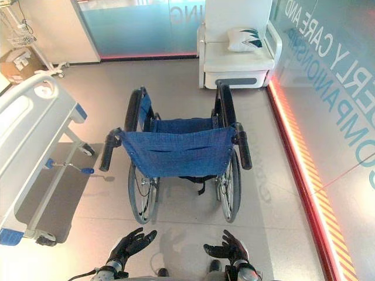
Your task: Push the wheelchair next to the bed
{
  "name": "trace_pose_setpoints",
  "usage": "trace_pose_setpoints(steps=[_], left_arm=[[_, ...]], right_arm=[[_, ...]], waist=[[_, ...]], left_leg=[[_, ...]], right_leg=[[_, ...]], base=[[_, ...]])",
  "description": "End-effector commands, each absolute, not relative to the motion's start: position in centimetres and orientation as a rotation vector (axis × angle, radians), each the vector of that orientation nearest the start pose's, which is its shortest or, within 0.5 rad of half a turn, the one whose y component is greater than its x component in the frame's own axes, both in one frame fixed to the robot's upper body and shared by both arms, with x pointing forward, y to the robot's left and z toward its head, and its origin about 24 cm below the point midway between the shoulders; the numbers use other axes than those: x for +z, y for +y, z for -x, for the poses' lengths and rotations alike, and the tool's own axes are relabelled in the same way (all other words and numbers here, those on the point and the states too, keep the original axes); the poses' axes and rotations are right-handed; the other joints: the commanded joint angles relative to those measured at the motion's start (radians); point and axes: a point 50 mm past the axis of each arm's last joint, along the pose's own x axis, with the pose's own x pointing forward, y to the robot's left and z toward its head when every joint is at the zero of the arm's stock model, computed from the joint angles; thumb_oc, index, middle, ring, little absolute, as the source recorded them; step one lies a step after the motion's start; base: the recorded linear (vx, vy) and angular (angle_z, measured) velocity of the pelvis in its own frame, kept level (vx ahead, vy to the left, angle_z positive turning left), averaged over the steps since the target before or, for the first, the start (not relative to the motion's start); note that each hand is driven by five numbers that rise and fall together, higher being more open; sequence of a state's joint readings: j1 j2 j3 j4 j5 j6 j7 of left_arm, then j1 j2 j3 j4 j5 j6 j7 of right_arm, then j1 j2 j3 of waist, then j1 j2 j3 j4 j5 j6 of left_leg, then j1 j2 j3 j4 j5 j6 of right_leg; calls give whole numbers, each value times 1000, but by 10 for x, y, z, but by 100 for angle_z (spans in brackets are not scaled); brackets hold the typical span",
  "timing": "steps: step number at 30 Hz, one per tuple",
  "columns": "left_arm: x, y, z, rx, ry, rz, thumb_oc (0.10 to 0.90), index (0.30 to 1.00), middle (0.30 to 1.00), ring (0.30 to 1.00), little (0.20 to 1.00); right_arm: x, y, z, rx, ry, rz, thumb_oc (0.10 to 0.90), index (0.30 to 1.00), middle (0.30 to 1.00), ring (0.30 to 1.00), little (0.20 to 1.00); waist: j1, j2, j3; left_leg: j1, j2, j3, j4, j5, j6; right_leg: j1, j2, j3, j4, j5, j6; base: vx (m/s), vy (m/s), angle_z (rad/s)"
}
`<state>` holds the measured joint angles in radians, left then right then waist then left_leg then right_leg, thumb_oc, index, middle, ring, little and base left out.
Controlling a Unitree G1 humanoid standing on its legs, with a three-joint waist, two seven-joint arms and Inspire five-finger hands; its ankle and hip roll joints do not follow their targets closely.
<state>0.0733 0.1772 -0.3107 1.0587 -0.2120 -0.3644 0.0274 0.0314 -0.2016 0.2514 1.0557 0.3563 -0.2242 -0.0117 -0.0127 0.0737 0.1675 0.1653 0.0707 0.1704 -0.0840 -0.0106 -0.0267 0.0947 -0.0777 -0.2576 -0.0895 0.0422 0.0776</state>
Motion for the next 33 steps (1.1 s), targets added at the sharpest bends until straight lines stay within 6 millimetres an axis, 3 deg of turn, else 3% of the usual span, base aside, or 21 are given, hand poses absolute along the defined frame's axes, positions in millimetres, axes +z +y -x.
trace_pose_setpoints(steps=[1,11,19,24,27,33], left_arm=[[-127,169,-155,-110,620,-92,800,900,900,900,900],[-128,171,-154,-104,628,-96,800,900,900,900,900],[-124,181,-161,-27,596,-93,800,900,900,900,900],[-102,211,-184,99,478,-48,800,900,900,900,900],[-85,238,-194,248,391,-16,800,900,900,900,900],[-53,280,-206,463,237,-55,800,900,900,900,900]], right_arm=[[-136,-198,-155,-38,783,30,800,900,900,900,900],[-138,-203,-151,-76,816,-6,800,900,900,900,900],[-129,-205,-164,-32,728,-43,800,900,900,900,900],[-111,-224,-182,-69,607,-137,800,900,900,900,900],[-94,-242,-195,-127,500,-268,800,900,900,900,900],[-58,-280,-216,-266,293,-294,800,900,900,900,900]], waist=[[8,-18,12],[11,-14,9],[10,-19,3],[18,-31,-10],[18,-36,-21],[14,-37,-29]], left_leg=[[-49,-44,-4,28,-32,15],[-45,-46,0,19,-30,16],[-39,-46,0,15,-28,16],[-32,-41,0,10,-24,13],[-25,-39,2,7,-25,13],[-17,-39,2,2,-26,12]], right_leg=[[-2,-18,-18,103,-109,-7],[-3,-24,-31,104,-106,-4],[3,-20,-27,99,-102,-5],[12,-16,-27,91,-97,-6],[19,-15,-24,85,-96,-7],[27,-15,-20,79,-100,-8]], base=[[0,0,0],[0,0,0],[0,0,0],[8,-27,0],[0,0,0],[0,0,0]])
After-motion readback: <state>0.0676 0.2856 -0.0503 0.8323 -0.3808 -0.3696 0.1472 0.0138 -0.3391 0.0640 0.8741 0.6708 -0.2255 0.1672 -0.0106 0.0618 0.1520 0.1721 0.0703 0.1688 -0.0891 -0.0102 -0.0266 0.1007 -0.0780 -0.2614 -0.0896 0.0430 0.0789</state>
